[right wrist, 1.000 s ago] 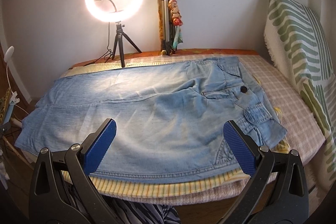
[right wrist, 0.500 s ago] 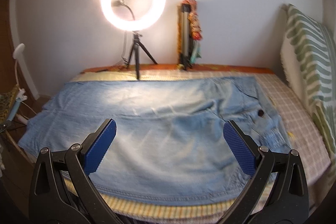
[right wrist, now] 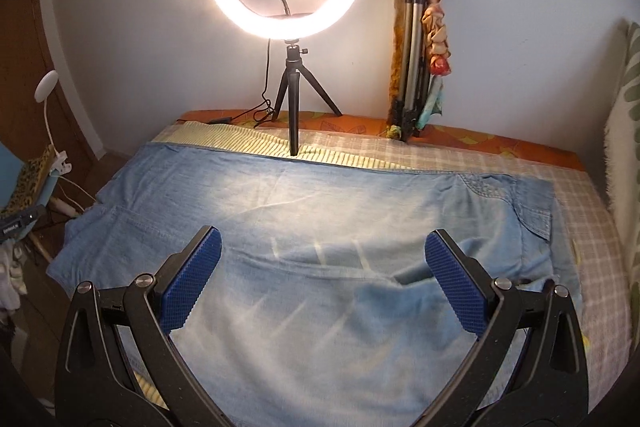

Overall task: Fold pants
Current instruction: 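Move both tools over the jeans toward the waistband and hem edges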

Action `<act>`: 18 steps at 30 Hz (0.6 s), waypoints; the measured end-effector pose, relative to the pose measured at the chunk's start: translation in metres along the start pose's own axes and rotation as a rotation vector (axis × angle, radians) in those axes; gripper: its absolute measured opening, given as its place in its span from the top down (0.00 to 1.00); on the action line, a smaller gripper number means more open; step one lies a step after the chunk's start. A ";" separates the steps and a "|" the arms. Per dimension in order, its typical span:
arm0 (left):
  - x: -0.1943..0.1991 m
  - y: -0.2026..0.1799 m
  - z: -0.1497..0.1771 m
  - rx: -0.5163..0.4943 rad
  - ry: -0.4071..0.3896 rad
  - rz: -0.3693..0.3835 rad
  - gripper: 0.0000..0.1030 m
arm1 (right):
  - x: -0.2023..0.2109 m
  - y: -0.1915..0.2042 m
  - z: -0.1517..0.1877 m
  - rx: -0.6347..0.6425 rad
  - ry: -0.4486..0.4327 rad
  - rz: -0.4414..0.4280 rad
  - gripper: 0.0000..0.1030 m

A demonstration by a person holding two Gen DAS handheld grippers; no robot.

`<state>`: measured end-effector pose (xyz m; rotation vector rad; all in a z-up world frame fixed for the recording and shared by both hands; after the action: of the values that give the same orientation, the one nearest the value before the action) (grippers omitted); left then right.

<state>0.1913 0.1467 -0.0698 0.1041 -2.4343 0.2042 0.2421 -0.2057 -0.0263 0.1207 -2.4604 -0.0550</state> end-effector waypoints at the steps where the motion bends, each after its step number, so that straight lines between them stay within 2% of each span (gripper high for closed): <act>1: -0.006 -0.004 -0.002 -0.006 0.005 0.003 0.21 | -0.006 -0.002 -0.004 0.002 0.005 -0.004 0.00; 7: -0.044 -0.026 -0.021 0.014 0.034 0.059 0.25 | -0.058 0.000 -0.027 0.081 0.023 -0.035 0.01; 13: -0.076 -0.044 -0.032 0.025 0.061 0.093 0.28 | -0.107 0.000 -0.038 0.116 0.081 -0.101 0.17; 18: -0.102 -0.060 -0.042 0.000 0.084 0.091 0.33 | -0.156 0.014 -0.046 0.240 0.138 -0.131 0.31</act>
<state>0.3033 0.0974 -0.0962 -0.0147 -2.3570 0.2443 0.3906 -0.1764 -0.0871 0.3780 -2.3104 0.1865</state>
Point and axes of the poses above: each gripper's, at about its wrist camera, not at the fingertips, and x roughly against the way its jaws point, y to its left, z to its underside, the point moved 6 cm from there along -x, roughly the way its jaws point, and after that the axes turned 2 degrees about -y, right-handed, at the moved point
